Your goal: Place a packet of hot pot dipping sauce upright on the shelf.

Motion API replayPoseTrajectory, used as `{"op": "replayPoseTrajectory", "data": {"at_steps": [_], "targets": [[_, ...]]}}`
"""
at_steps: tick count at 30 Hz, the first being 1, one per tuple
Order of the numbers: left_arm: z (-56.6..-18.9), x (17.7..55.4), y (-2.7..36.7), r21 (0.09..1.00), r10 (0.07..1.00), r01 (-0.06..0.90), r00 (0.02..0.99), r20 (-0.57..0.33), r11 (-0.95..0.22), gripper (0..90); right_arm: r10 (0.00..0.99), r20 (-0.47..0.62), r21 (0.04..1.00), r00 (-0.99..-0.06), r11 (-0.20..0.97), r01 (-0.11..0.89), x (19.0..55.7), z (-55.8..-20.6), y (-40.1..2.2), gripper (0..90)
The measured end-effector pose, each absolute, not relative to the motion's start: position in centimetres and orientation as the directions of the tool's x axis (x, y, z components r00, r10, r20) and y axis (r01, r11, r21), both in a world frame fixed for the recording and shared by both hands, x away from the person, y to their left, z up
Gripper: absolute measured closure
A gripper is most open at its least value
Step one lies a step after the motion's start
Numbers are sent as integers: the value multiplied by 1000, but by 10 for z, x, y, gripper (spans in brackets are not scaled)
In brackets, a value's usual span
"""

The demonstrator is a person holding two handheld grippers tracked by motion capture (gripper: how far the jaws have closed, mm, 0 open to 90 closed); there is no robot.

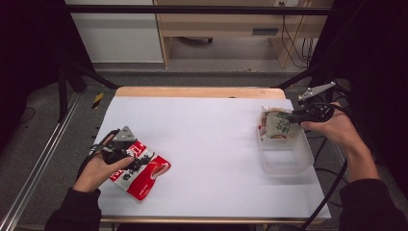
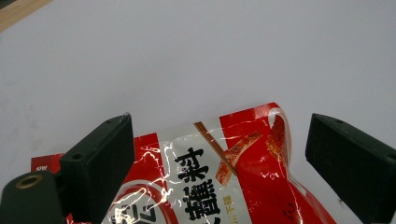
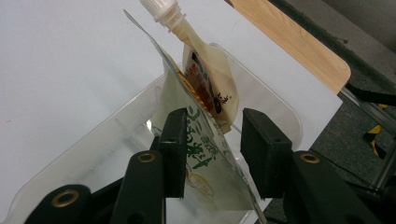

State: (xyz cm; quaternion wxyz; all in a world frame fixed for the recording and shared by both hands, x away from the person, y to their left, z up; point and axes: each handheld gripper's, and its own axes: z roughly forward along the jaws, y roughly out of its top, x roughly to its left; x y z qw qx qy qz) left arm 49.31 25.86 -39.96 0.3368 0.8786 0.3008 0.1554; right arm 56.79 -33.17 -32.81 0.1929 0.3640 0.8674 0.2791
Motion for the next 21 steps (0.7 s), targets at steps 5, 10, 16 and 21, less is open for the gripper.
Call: {"op": "replayPoseTrajectory", "data": {"at_steps": [5,10,16,21], "targets": [[-399,493,259,687,633,423,771,69,-591,85,747,-145,626,-649,577,525,567,-328,-330,533],[-399,493,260,686,635,425,770,70,-591,85,753,-160,629,-638,576,522,567,-328,-328,443],[-399,493,261,686,638,427,767,70,-589,85,756,-173,648,-631,570,505,565,-328,-323,341],[-400,493,261,687,638,427,767,70,-588,85,757,-187,658,-627,570,492,562,-328,-320,247]]}}
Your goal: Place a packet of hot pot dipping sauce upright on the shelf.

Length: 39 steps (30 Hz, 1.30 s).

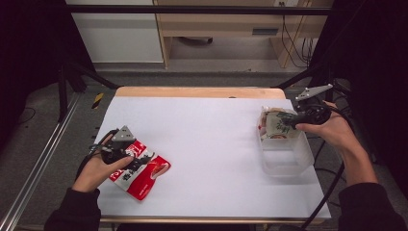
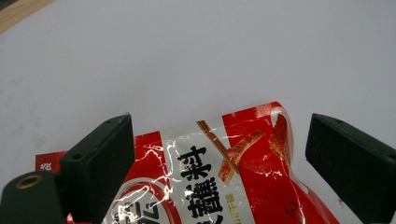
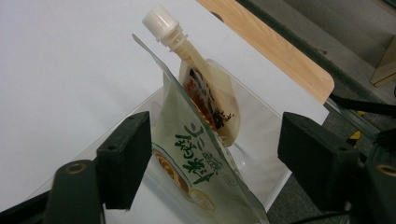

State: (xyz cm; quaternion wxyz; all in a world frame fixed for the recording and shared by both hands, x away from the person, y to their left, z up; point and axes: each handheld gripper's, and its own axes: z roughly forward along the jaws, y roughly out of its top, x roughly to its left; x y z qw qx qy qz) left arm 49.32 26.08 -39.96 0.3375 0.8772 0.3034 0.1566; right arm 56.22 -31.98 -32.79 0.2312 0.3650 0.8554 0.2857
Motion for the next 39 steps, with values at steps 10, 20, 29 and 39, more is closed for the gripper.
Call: {"op": "replayPoseTrajectory", "data": {"at_steps": [10,20,29,39], "targets": [[-399,493,261,687,640,427,765,72,-588,85,775,-189,686,-603,543,484,559,-327,-314,134],[-401,494,262,680,639,430,766,74,-594,85,780,-222,722,-585,535,439,550,-320,-303,107],[-401,493,262,679,642,430,763,79,-595,85,773,-235,776,-590,515,365,532,-305,-287,86],[-398,491,266,691,673,429,731,113,-582,84,754,-237,820,-612,493,290,505,-290,-246,74]]}}
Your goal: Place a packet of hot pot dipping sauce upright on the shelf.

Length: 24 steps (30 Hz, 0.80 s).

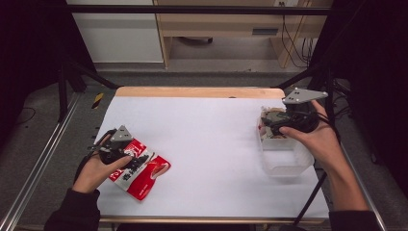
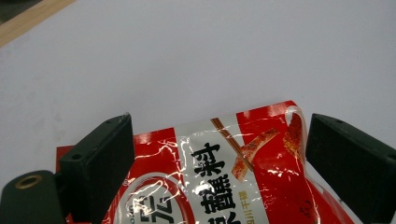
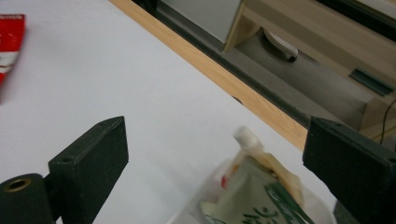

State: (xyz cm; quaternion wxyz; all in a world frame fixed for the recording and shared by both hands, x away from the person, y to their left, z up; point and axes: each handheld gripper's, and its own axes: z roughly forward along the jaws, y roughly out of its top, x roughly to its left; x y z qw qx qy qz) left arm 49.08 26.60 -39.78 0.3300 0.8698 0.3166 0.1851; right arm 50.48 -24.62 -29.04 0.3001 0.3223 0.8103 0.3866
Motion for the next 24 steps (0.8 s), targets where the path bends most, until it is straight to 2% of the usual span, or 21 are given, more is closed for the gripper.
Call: {"op": "replayPoseTrajectory", "data": {"at_steps": [4,13,22,24], "targets": [[-396,489,269,686,688,440,715,123,-580,74,734,-226,838,-640,482,257,492,-294,-221,78],[-392,480,278,690,697,441,705,129,-574,60,702,-185,824,-688,492,282,481,-324,-169,87],[-392,470,294,703,734,450,661,152,-551,48,658,-135,812,-741,501,298,473,-373,-123,90],[-391,467,299,705,745,453,647,162,-546,68,654,-166,796,-738,531,291,473,-383,-114,90]]}}
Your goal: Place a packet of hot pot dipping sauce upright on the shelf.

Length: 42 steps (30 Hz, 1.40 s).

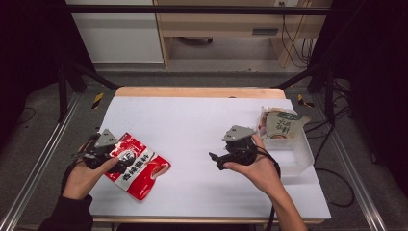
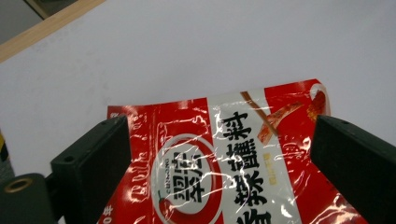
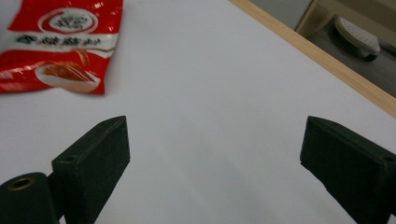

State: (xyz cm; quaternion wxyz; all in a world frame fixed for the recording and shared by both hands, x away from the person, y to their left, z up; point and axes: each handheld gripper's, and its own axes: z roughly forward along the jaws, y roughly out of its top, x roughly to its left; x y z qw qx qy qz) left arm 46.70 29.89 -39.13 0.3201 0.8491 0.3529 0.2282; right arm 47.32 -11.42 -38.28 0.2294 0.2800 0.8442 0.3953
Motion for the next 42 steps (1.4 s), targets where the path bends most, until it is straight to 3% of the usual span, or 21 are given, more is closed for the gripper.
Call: {"op": "replayPoseTrajectory", "data": {"at_steps": [17,21,42], "targets": [[-423,422,354,767,854,499,507,118,-403,87,675,-118,792,-728,506,341,452,-434,-98,93],[-434,428,372,776,884,536,465,57,-331,109,692,-121,791,-712,500,352,451,-441,-104,105],[-466,455,394,725,876,617,480,-40,-305,141,682,-110,752,-723,533,388,454,-456,-102,109]]}}
